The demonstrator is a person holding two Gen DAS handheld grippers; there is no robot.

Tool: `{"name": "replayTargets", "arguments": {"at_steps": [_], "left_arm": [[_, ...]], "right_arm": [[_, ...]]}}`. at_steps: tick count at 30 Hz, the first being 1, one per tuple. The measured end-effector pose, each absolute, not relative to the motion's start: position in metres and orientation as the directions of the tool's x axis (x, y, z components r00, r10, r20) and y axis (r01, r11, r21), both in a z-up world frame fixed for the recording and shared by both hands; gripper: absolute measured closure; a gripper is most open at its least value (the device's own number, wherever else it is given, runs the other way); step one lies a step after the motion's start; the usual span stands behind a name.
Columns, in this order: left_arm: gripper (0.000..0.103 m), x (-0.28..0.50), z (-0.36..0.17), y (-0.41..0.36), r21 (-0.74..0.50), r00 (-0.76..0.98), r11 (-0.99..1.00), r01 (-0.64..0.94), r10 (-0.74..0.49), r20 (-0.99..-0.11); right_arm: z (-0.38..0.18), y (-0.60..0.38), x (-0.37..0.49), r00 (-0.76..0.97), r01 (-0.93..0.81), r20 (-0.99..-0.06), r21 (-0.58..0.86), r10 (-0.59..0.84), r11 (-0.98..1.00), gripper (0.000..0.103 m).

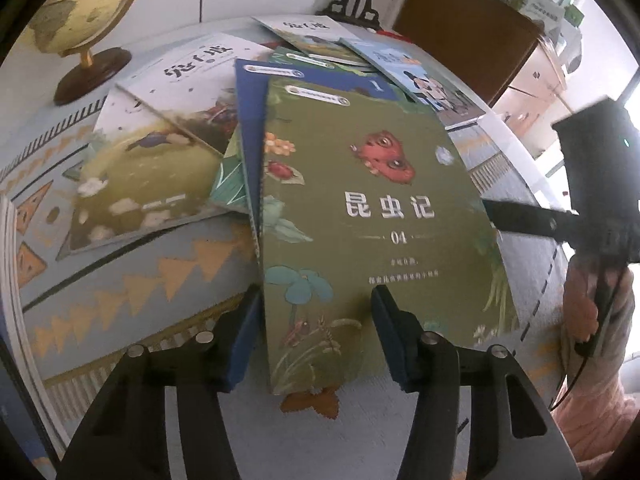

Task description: Organize books

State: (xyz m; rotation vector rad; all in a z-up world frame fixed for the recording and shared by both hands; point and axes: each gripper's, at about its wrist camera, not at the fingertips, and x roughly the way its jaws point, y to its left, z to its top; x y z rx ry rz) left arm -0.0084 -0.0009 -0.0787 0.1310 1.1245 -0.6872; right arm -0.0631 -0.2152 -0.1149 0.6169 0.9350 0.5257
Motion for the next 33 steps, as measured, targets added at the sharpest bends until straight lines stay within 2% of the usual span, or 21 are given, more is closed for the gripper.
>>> {"name": "replayTargets", "arguments": {"at_steps": [4,8,10,12,17,21,27,31,33], "left_arm": [[0.052,-0.021,-0.072,-0.001,-0.26,0.24,0.781,0.568,-0.459,-0.856],[0.052,-0.041,-0.064,-0.01,-0.217,0.256,0.773,0.596,-0.439,-0.861],[0.052,-0.047,-0.066,-0.015,-0.217,0.236,0.771,0.599,-0.429,-0.872],[0.052,-0.05,-0.071,-0.016,-0.21,0.236,0.774,0.598,-0.421,-0.876],[0.052,-0.047,-0.078,-0.006,-0.278,0.219,0.767,0.579,-0.474,-0.853],[0.052,-0.049,-0.08,-0.004,-0.289,0.22,0.765,0.575,-0.486,-0.846],[0.052,-0.06,-0.075,-0.007,-0.392,0.169,0.704,0.592,-0.584,-0.794],[0.052,-0.059,-0.079,-0.012,-0.403,0.174,0.708,0.58,-0.591,-0.787],[0.052,-0.058,-0.079,-0.013,-0.43,0.163,0.69,0.582,-0.617,-0.77]], "right_arm": [[-0.105,-0.205,-0.078,0.55,-0.123,-0.616,0.608,0.564,0.784,0.043],[-0.091,-0.192,-0.091,0.598,-0.107,-0.639,0.534,0.484,0.838,0.041],[-0.087,-0.186,-0.095,0.6,-0.113,-0.658,0.494,0.456,0.862,0.034],[-0.089,-0.185,-0.098,0.601,-0.122,-0.652,0.497,0.463,0.859,0.031],[-0.113,-0.209,-0.096,0.583,-0.102,-0.592,0.626,0.556,0.773,0.031],[-0.12,-0.216,-0.097,0.589,-0.076,-0.576,0.658,0.567,0.749,0.041],[-0.095,-0.206,-0.124,0.613,-0.125,-0.627,0.524,0.481,0.842,0.041],[-0.107,-0.218,-0.125,0.61,-0.092,-0.643,0.523,0.463,0.847,0.054],[-0.115,-0.224,-0.12,0.604,-0.066,-0.657,0.523,0.452,0.85,0.056]]}}
